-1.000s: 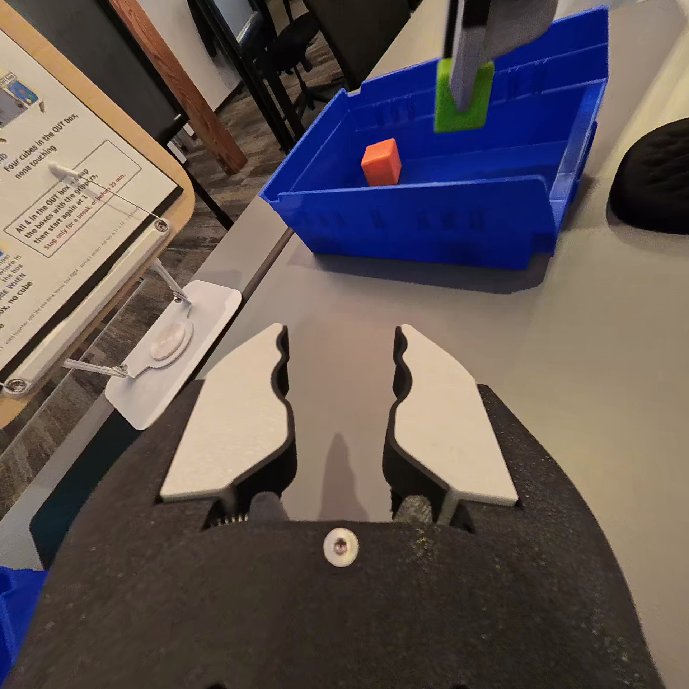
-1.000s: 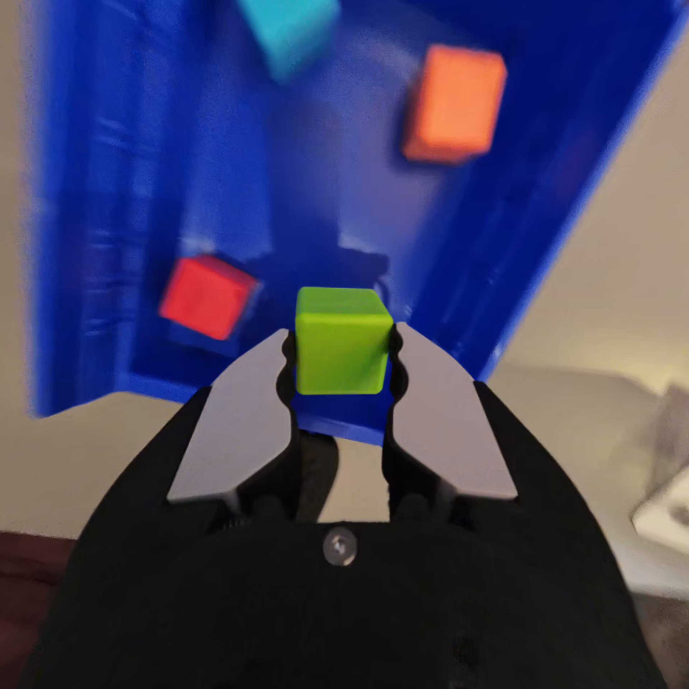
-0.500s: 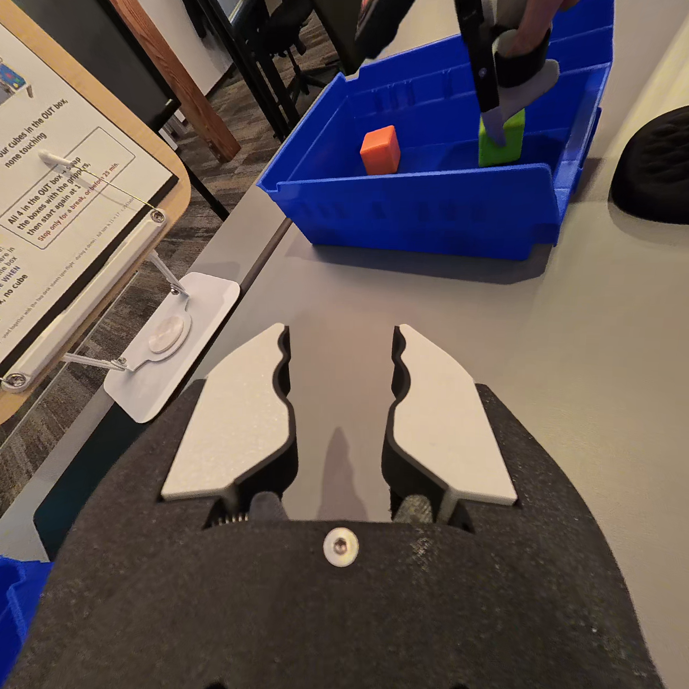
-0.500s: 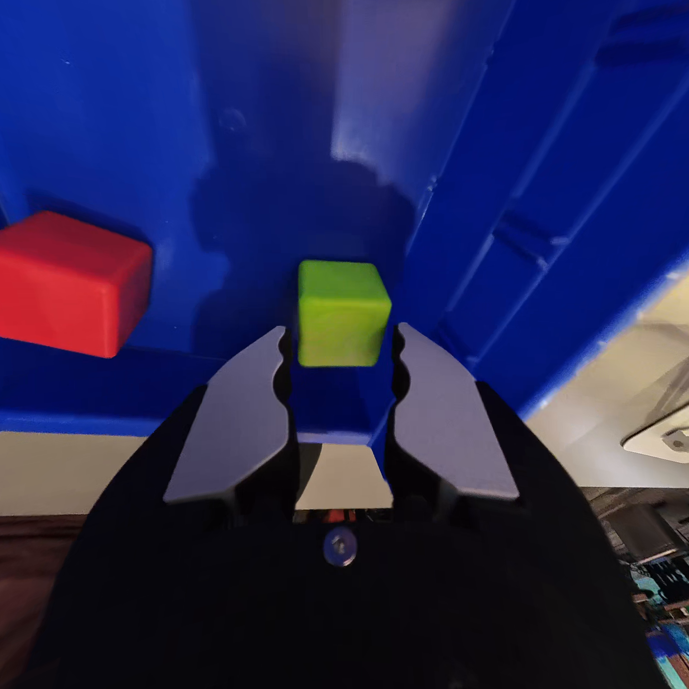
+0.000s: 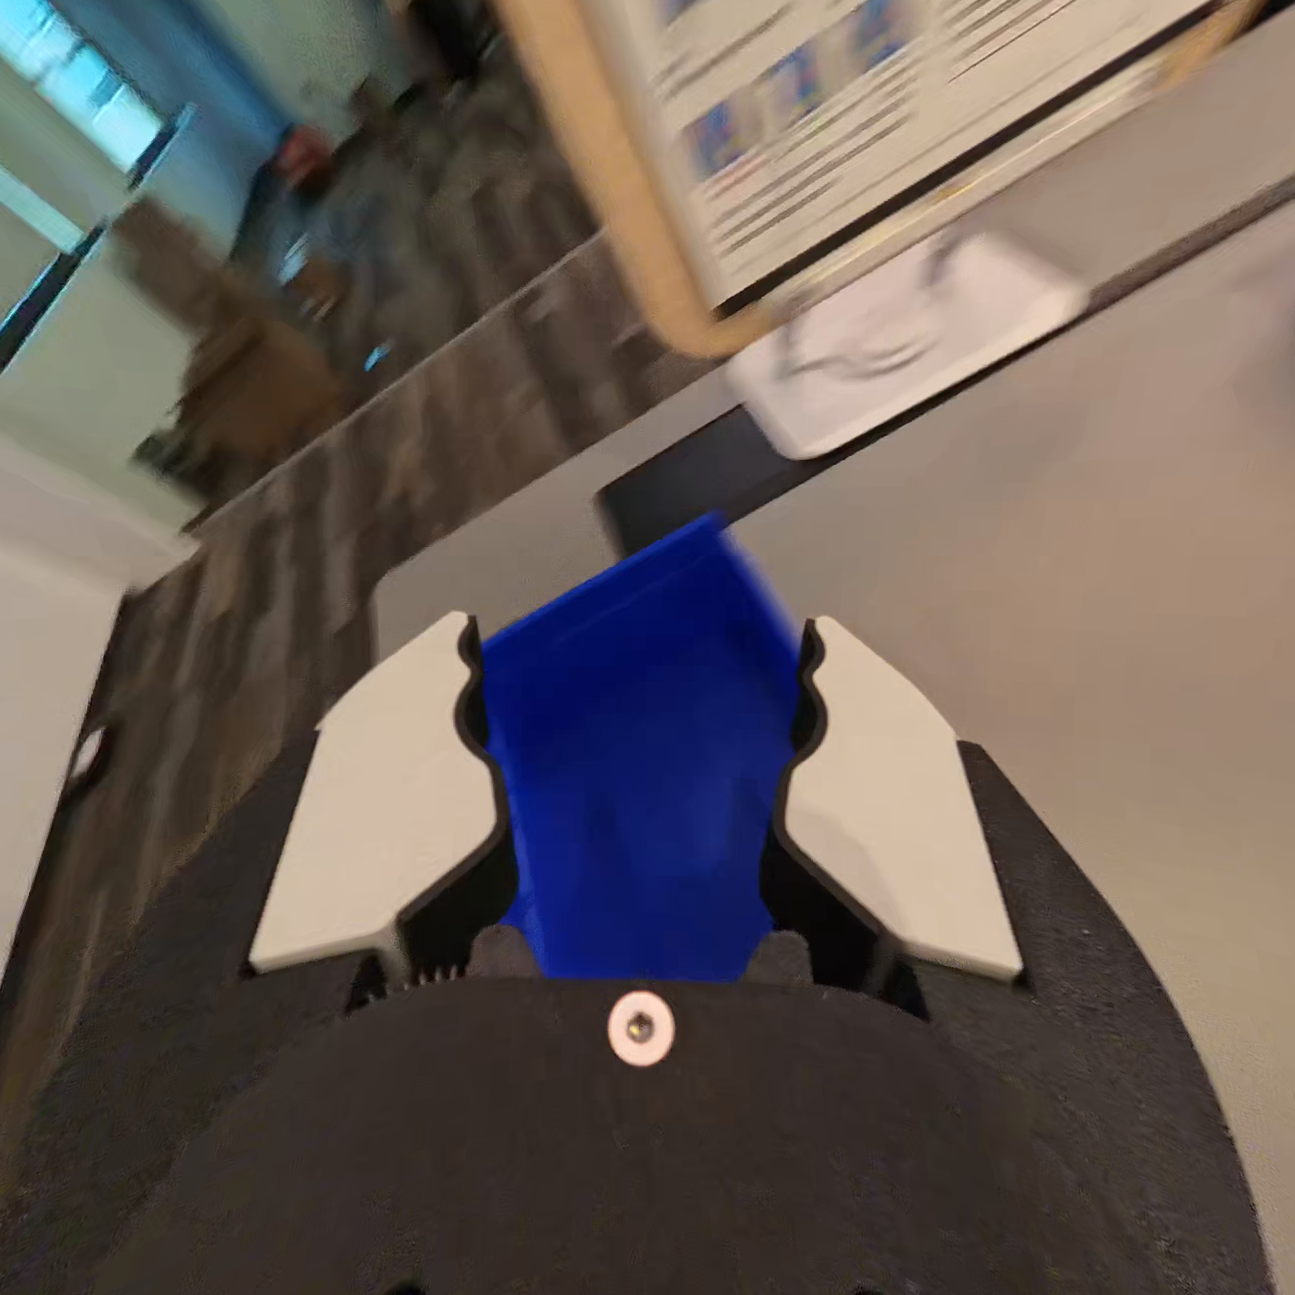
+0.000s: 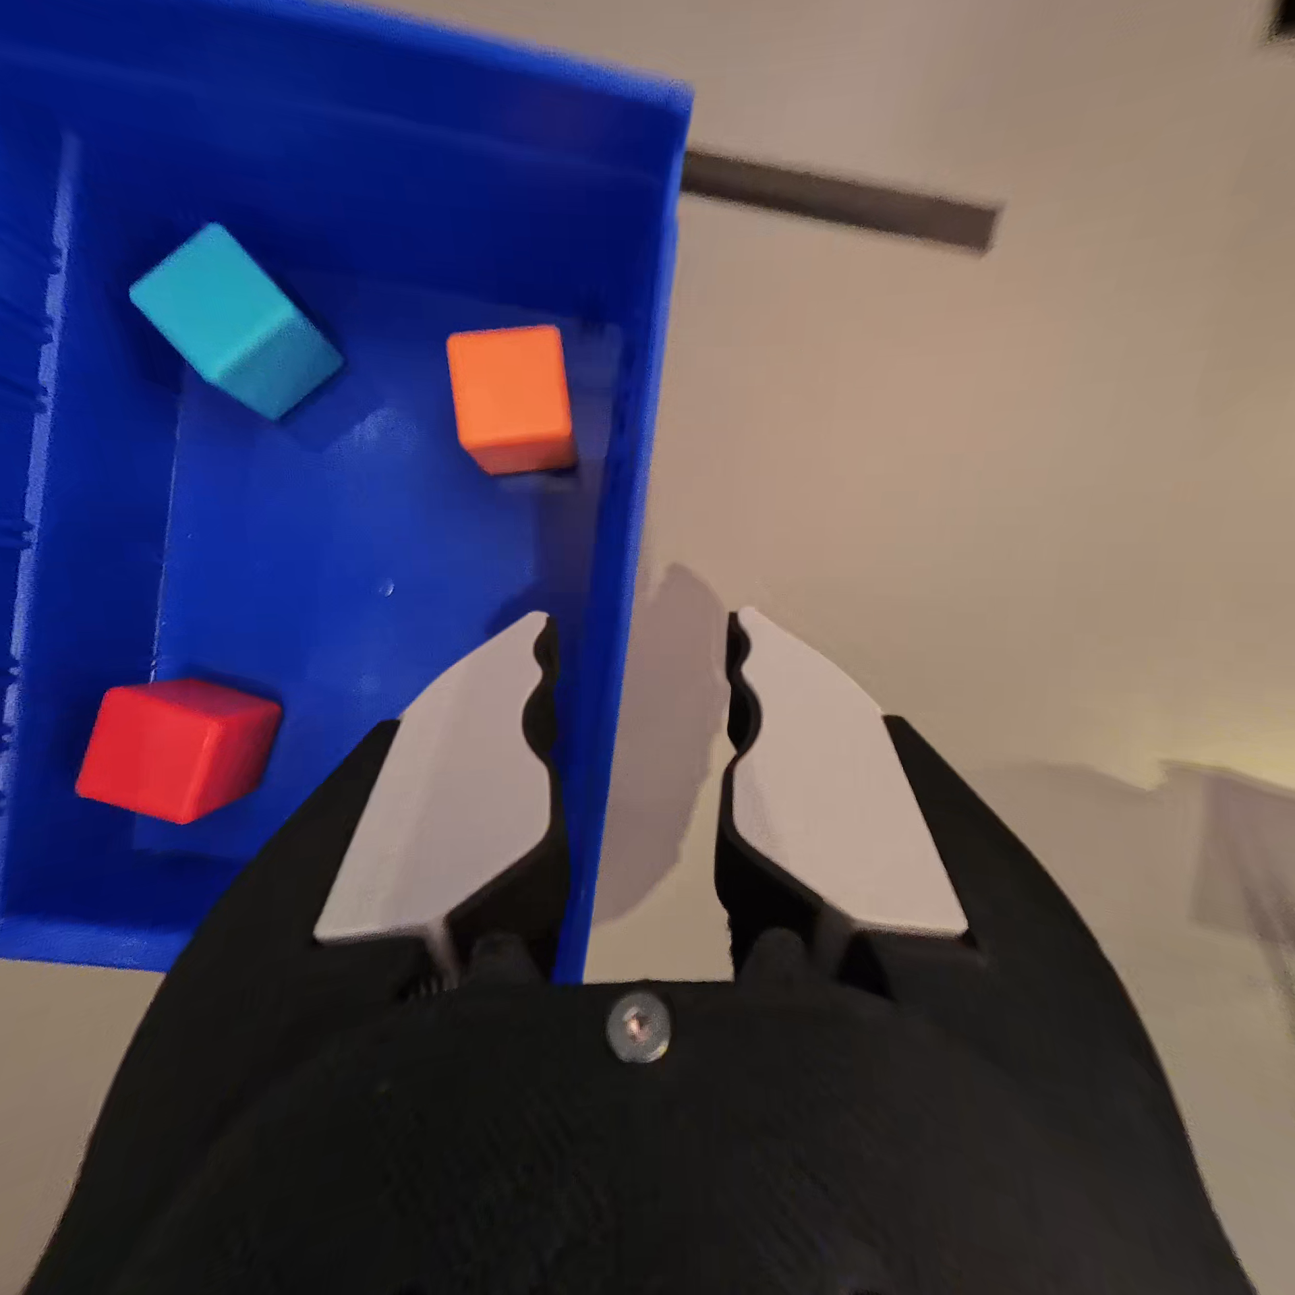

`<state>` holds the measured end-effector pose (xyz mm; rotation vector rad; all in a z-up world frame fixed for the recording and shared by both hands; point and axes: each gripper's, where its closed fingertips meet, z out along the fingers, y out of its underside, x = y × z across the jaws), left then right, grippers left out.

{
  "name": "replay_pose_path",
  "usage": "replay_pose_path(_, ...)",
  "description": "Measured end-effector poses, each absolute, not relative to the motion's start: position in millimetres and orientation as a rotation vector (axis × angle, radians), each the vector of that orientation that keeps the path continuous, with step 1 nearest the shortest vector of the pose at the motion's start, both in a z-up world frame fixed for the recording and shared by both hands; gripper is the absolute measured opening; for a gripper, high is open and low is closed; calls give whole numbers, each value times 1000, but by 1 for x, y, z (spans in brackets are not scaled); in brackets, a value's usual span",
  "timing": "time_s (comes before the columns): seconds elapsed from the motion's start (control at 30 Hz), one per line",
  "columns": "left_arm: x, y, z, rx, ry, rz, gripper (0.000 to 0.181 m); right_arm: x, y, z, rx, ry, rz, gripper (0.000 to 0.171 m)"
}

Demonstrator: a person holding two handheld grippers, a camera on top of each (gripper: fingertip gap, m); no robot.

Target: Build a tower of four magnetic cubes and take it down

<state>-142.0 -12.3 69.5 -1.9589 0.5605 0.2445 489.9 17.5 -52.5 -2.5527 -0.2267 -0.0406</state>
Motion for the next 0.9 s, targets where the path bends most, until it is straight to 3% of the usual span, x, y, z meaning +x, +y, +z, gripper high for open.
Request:
replay_pose_path(0.13,-254,-19,44,-2193,212,354,79,489,21,-89,-2672,-171,53,48)
replay_pose_path(0.23,-307,-27,8,-2353,-1,319,80,478,15,-106,-2753,-193,159,8)
replay_pose_path(0.4,-319,-31,-45,-2539,-97,34,82,475,14,-108,-2774,-153,175,7)
replay_pose_path(0.73,-299,-49,-98,-2834,-36,-69,63,469,8,-108,-2798,-192,211,8)
replay_pose_path(0.83,-288,-57,-111,-2929,-16,-141,51,467,6,-108,-2802,-202,224,8)
replay_pose_path(0.9,-293,-60,-112,-2946,-38,-106,26,464,6,-108,-2803,-203,239,8)
